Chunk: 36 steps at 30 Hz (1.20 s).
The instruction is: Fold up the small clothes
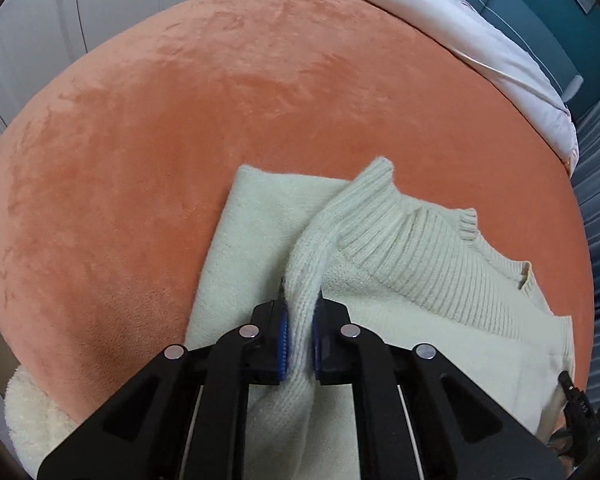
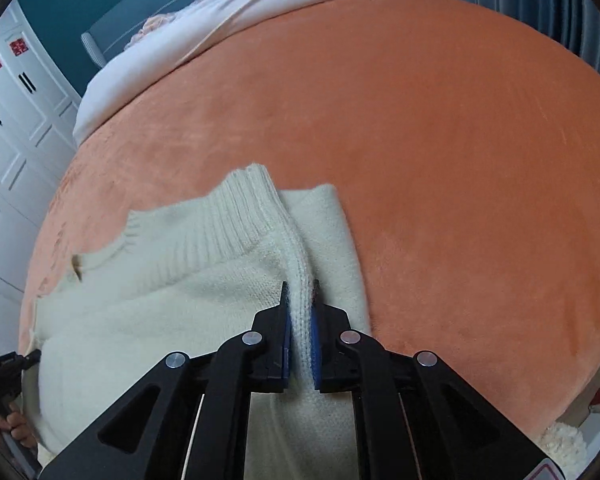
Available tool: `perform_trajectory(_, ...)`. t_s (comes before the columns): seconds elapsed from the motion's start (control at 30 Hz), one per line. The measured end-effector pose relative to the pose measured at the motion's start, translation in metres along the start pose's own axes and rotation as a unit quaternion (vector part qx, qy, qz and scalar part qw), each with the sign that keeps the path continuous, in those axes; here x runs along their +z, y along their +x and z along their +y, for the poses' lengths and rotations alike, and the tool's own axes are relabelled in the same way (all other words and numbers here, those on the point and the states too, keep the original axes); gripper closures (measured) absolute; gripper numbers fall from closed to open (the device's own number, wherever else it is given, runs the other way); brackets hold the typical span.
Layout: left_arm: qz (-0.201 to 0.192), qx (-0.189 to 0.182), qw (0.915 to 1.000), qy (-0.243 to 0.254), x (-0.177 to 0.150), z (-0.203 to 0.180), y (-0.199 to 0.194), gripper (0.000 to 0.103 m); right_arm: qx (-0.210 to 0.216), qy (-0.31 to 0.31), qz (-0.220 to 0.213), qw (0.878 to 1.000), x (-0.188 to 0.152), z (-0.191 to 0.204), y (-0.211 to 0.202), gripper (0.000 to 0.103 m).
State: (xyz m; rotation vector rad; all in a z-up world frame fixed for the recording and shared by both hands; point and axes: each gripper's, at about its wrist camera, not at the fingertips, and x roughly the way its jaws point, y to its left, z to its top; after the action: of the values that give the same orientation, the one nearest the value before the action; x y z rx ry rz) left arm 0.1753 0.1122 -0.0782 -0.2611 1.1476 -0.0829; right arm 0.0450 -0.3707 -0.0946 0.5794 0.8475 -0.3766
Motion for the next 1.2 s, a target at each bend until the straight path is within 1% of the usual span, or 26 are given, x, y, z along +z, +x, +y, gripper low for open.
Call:
perform_trajectory(0.03,0.003,0.004,1.0,0.006,0.001,0.0,0.002,0.093,0.001,-0.011,-0.012,1.0,0.0,0.004,-0.006,0.096)
perform_trajectory(0.07,0.01,0.009,0.9999,0.008,0.001,0.001,0.008,0.091,-0.014,-0.032,-0.016,0.999,-0.001,0.006,-0.005,0.096)
perform_trajectory(0.1,0.017,0.009,0.9998,0.004,0.0,0.004,0.014,0.089,-0.042,-0.055,-0.001,0.998,-0.004,0.007,0.005,0.095)
perform_trajectory(0.13,0.013,0.006,0.9999,-0.001,0.002,0.005,0.014,0.089,-0.072,-0.065,0.034,0.995,-0.006,0.004,0.02,0.093)
perform_trajectory(0.17,0.006,0.004,0.9999,-0.007,0.001,0.005,0.009,0.087,-0.076,-0.058,0.047,0.994,-0.007,0.0,0.023,0.092)
perform_trajectory(0.2,0.002,0.006,0.9999,-0.009,0.001,0.004,0.003,0.084,-0.073,-0.044,0.029,0.996,-0.009,-0.001,0.013,0.092)
perform_trajectory(0.23,-0.007,0.005,0.9999,-0.009,-0.003,0.003,-0.009,0.081,-0.083,-0.044,0.006,0.996,-0.011,0.003,-0.003,0.091)
perform_trajectory(0.27,-0.019,-0.006,0.9998,-0.009,-0.009,-0.001,-0.023,0.08,-0.091,-0.049,-0.015,0.995,-0.014,0.008,-0.017,0.087)
perform_trajectory(0.3,-0.034,-0.015,0.9993,-0.005,-0.015,-0.004,-0.037,0.075,-0.079,-0.054,-0.036,0.995,-0.019,0.018,-0.034,0.083)
perform_trajectory(0.33,-0.046,-0.021,0.9987,0.003,-0.022,-0.009,-0.05,0.07,-0.05,-0.062,-0.044,0.996,-0.024,0.024,-0.045,0.083)
perform_trajectory(0.37,-0.05,-0.028,0.9983,0.012,-0.029,-0.015,-0.057,0.069,-0.021,-0.078,-0.039,0.996,-0.036,0.036,-0.053,0.087)
perform_trajectory(0.43,-0.038,-0.048,0.9974,0.039,-0.051,-0.035,-0.063,0.069,0.025,-0.136,-0.019,0.99,-0.063,0.076,-0.062,0.089)
perform_trajectory(0.53,-0.004,-0.059,0.9949,0.081,-0.084,-0.066,-0.053,0.068,0.096,-0.215,0.014,0.972,-0.109,0.137,-0.062,0.089)
perform_trajectory(0.6,0.024,-0.05,0.9941,0.094,-0.1,-0.073,-0.039,0.068,0.121,-0.255,0.032,0.959,-0.135,0.169,-0.051,0.089)
perform_trajectory(0.67,0.01,-0.034,0.9941,0.103,-0.106,-0.068,-0.035,0.068,0.115,-0.281,0.044,0.952,-0.15,0.176,-0.039,0.092)
perform_trajectory(0.7,0.003,-0.024,0.994,0.107,-0.105,-0.063,-0.036,0.068,0.095,-0.281,0.049,0.954,-0.151,0.17,-0.03,0.094)
perform_trajectory(0.73,0.0,-0.016,0.9944,0.105,-0.103,-0.055,-0.038,0.068,0.078,-0.266,0.053,0.959,-0.148,0.157,-0.026,0.095)
perform_trajectory(0.83,-0.005,0.016,0.9978,0.065,-0.094,-0.019,-0.046,0.068,0.031,-0.162,0.059,0.985,-0.127,0.093,-0.013,0.103)
perform_trajectory(0.9,-0.001,0.005,0.9994,0.034,-0.096,0.009,-0.048,0.069,0.007,-0.108,0.053,0.993,-0.118,0.048,-0.02,0.103)
perform_trajectory(0.93,0.004,-0.002,0.9998,0.02,-0.095,0.019,-0.047,0.073,-0.043,-0.095,0.047,0.993,-0.115,0.03,-0.023,0.103)
perform_trajectory(0.97,0.007,-0.014,0.9998,0.007,-0.095,0.028,-0.047,0.076,-0.071,-0.079,0.046,0.993,-0.111,0.014,-0.024,0.103)
perform_trajectory(1.03,0.004,-0.017,0.9998,0.0,-0.096,0.031,-0.052,0.077,-0.035,0.001,0.057,0.998,-0.106,-0.022,-0.031,0.103)
perform_trajectory(1.07,0.001,-0.012,0.9999,-0.001,-0.097,0.029,-0.056,0.077,-0.034,0.019,0.055,0.998,-0.106,-0.029,-0.036,0.103)
perform_trajectory(1.13,-0.006,-0.013,0.9998,-0.012,-0.097,0.025,-0.067,0.074,-0.047,0.012,0.028,0.998,-0.105,-0.021,-0.049,0.103)
perform_trajectory(1.17,-0.015,-0.015,0.9997,-0.015,-0.097,0.025,-0.073,0.072,-0.043,0.0,0.014,0.999,-0.104,-0.015,-0.057,0.1)
perform_trajectory(1.2,-0.023,-0.007,0.9996,-0.014,-0.096,0.024,-0.078,0.066,-0.039,-0.014,0.007,0.999,-0.104,-0.007,-0.062,0.1)
